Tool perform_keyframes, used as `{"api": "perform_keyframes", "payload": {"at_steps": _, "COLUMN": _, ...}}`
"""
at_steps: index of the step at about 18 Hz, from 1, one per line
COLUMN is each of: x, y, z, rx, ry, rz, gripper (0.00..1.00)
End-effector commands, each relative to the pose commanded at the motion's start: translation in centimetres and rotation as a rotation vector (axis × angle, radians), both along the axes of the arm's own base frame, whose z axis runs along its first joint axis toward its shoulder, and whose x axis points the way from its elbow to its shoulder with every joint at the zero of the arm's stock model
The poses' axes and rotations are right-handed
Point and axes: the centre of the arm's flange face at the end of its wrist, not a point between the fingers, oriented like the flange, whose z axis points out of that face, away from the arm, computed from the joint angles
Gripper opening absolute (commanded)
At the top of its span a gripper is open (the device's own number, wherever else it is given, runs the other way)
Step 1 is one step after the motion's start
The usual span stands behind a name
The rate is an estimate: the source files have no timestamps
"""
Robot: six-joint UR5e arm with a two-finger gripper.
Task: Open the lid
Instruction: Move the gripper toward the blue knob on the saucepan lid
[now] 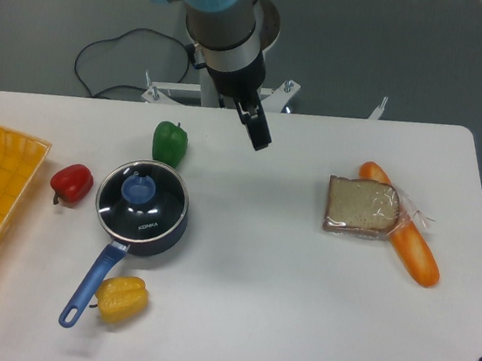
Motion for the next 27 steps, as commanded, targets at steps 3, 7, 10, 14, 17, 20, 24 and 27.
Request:
{"api": "perform_keyframes", "payload": {"at_steps": 3, "x": 0.4, "y": 0.3, "z": -0.1, "rx": 0.005, "ry": -0.002, "rz": 0.01, "gripper": 1.0}}
{"api": "perform_keyframes", "payload": {"at_steps": 7, "x": 0.9, "y": 0.7, "z": -0.1, "rx": 0.056, "ry": -0.056, "rz": 0.01, "gripper": 1.0}}
{"api": "perform_keyframes", "payload": {"at_steps": 10, "x": 1.3, "y": 0.7, "z": -1.1, "rx": 0.071, "ry": -0.091, "rz": 0.052, "gripper": 1.0}}
{"api": "perform_keyframes", "payload": {"at_steps": 14, "x": 1.5, "y": 0.6, "z": -1.9, "rx": 0.067, "ry": -0.096, "rz": 0.086, "gripper": 1.0}}
{"api": "perform_keyframes", "payload": {"at_steps": 17, "x": 1.8, "y": 0.5, "z": -2.3, "rx": 0.07, "ry": -0.095, "rz": 0.162, "gripper": 1.0}}
{"api": "perform_keyframes", "payload": {"at_steps": 20, "x": 2.3, "y": 0.7, "z": -3.0, "rx": 0.081, "ry": -0.105, "rz": 0.266, "gripper": 1.0}}
{"api": "perform_keyframes", "payload": {"at_steps": 24, "x": 2.9, "y": 1.3, "z": -3.0, "rx": 0.134, "ry": -0.171, "rz": 0.34, "gripper": 1.0}}
{"api": "perform_keyframes", "payload": {"at_steps": 27, "x": 3.1, "y": 1.8, "z": -3.3, "rx": 0.161, "ry": -0.194, "rz": 0.455, "gripper": 1.0}}
